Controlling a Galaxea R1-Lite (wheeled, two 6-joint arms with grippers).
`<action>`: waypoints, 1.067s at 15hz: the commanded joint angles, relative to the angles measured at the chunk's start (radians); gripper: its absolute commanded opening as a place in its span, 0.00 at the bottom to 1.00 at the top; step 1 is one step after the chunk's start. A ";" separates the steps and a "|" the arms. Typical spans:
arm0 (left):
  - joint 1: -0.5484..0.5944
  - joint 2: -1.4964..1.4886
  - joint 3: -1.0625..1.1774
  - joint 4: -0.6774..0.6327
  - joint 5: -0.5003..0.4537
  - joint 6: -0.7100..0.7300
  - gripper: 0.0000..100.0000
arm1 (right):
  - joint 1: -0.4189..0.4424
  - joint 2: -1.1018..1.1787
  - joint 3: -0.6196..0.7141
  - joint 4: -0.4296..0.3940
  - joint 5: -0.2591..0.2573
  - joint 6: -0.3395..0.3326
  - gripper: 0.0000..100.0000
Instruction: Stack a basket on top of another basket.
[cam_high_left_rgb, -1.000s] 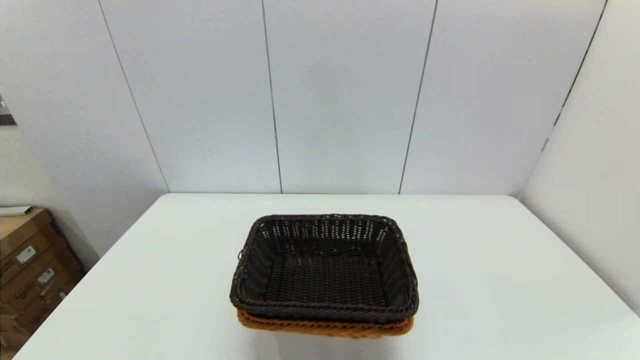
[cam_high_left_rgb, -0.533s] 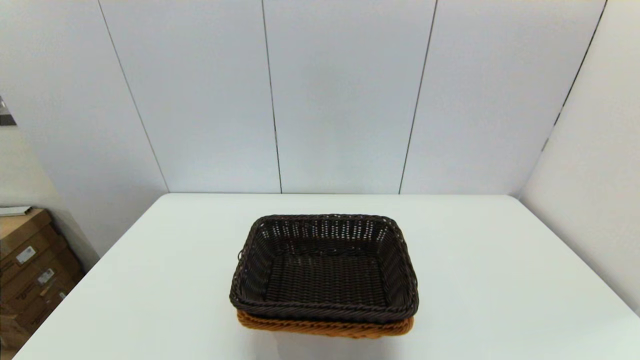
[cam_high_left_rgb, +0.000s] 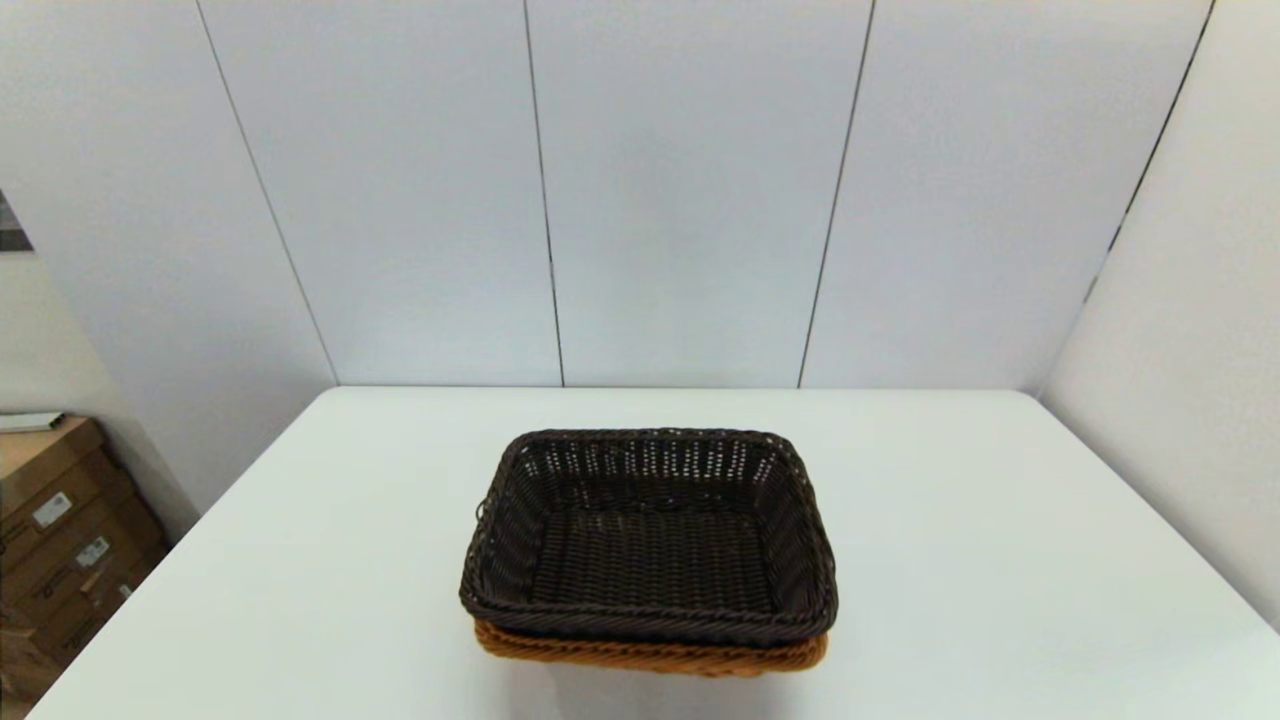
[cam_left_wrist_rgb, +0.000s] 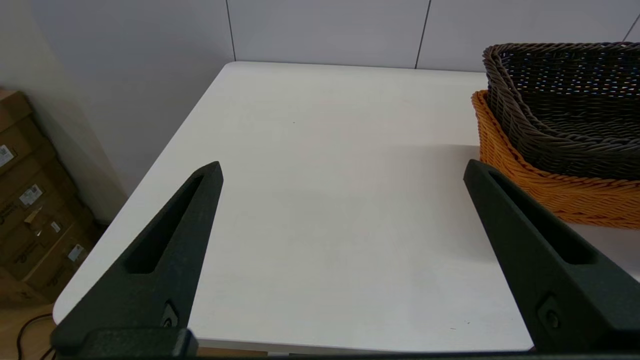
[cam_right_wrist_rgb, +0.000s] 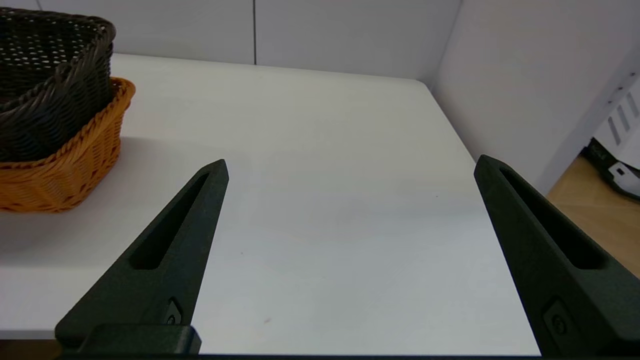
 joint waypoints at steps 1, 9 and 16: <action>0.000 0.001 0.000 0.000 0.001 -0.001 1.00 | 0.000 -0.002 0.013 -0.006 0.003 -0.010 1.00; 0.000 0.001 0.000 0.000 0.001 -0.001 1.00 | 0.000 -0.002 0.065 -0.057 0.082 0.021 1.00; 0.000 0.001 0.000 0.000 0.001 -0.002 1.00 | 0.000 0.000 0.079 -0.103 0.081 0.048 1.00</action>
